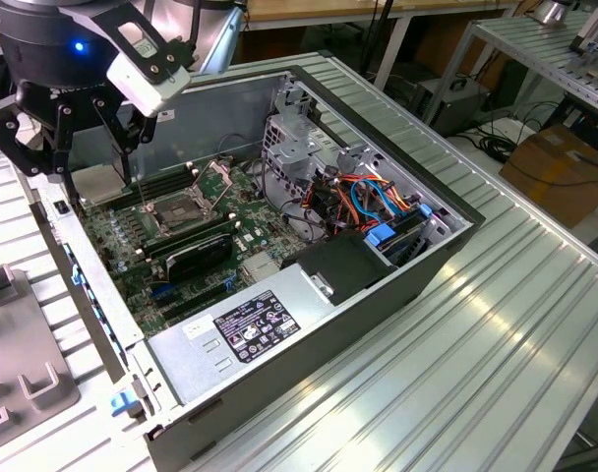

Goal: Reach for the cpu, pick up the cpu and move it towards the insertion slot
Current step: 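Pick up the cpu and move it towards the insertion slot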

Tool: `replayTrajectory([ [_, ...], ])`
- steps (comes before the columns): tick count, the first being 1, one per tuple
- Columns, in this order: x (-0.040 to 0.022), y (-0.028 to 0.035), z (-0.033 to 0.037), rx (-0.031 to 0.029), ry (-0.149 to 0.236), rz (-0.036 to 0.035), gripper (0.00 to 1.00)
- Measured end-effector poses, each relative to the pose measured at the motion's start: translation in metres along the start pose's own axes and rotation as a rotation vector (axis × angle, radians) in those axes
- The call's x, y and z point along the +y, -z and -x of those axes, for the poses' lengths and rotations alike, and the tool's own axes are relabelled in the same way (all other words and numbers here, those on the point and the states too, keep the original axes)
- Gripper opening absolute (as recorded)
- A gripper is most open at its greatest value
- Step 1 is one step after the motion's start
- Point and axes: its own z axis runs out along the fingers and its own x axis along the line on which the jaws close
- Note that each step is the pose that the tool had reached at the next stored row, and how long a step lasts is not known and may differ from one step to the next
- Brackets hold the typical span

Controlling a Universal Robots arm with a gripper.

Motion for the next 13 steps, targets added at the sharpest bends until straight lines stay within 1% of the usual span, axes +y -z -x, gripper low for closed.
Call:
replayTrajectory([
  [8, -0.0001, -0.0018, 0.0104, 0.0001, -0.001, -0.0006, 0.55],
  [13, -0.0003, -0.0030, 0.0146, 0.0001, -0.003, -0.0007, 0.55],
])
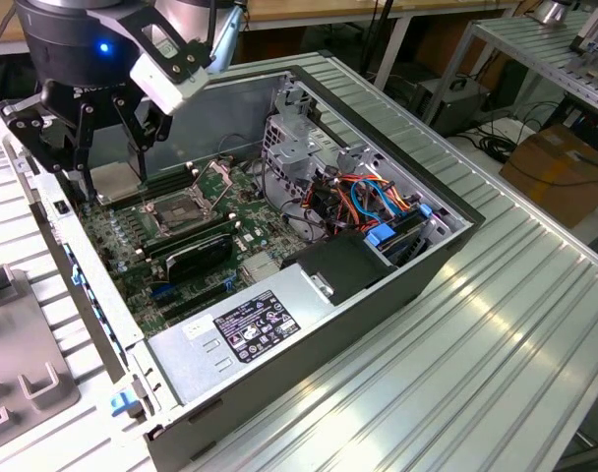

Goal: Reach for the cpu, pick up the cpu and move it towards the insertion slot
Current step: 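Pick up the cpu and move it towards the insertion slot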

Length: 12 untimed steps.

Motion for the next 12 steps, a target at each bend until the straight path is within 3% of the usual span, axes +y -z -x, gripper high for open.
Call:
replayTrajectory([
  [12, 0.0026, -0.0028, 0.0156, 0.0006, -0.014, -0.0008, 0.55],
])
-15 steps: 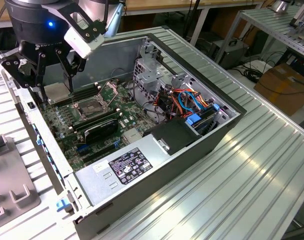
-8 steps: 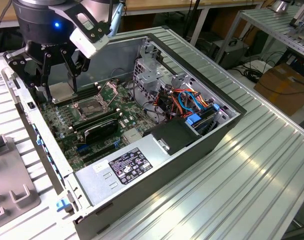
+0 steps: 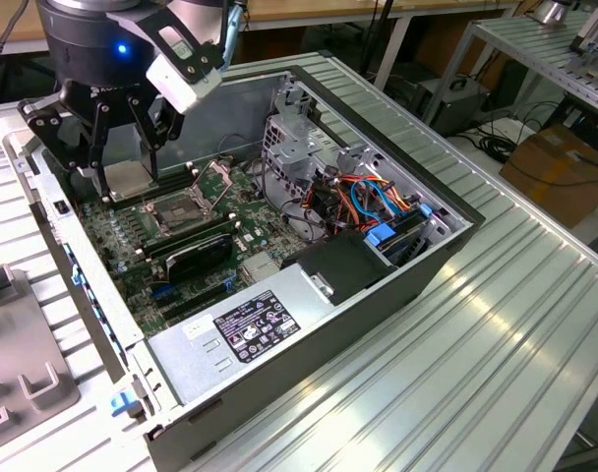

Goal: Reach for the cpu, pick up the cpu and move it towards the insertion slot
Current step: 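Pick up the cpu and move it towards the insertion slot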

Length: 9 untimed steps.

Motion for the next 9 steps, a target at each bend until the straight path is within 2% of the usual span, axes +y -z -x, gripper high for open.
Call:
replayTrajectory([
  [9, 0.0083, -0.0021, 0.0223, 0.0006, -0.021, -0.0003, 0.55],
])
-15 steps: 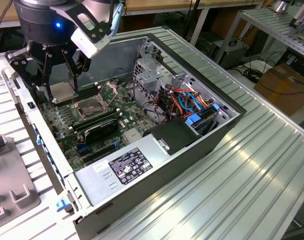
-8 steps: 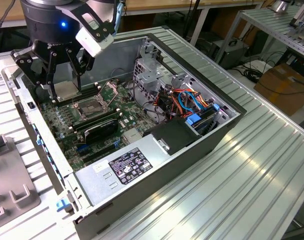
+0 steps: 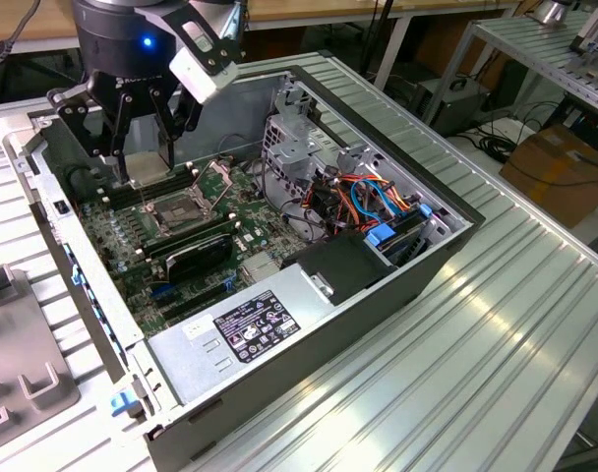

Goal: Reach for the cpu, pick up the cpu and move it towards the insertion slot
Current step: 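Pick up the cpu and move it towards the insertion slot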

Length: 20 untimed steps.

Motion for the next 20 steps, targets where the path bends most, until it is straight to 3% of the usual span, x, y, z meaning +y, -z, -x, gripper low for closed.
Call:
replayTrajectory([
  [6, 0.0044, -0.0016, 0.0081, 0.0005, -0.018, -0.0006, 0.55],
  [12, 0.0164, -0.0043, 0.0164, 0.0008, -0.027, -0.0006, 0.55],
  [16, 0.0306, -0.0081, 0.0243, 0.0010, -0.029, -0.0010, 0.55],
  [18, 0.0421, -0.0109, 0.0301, 0.0010, -0.029, -0.0012, 0.55],
  [20, 0.0491, -0.0125, 0.0342, 0.0009, -0.029, -0.0013, 0.55],
])
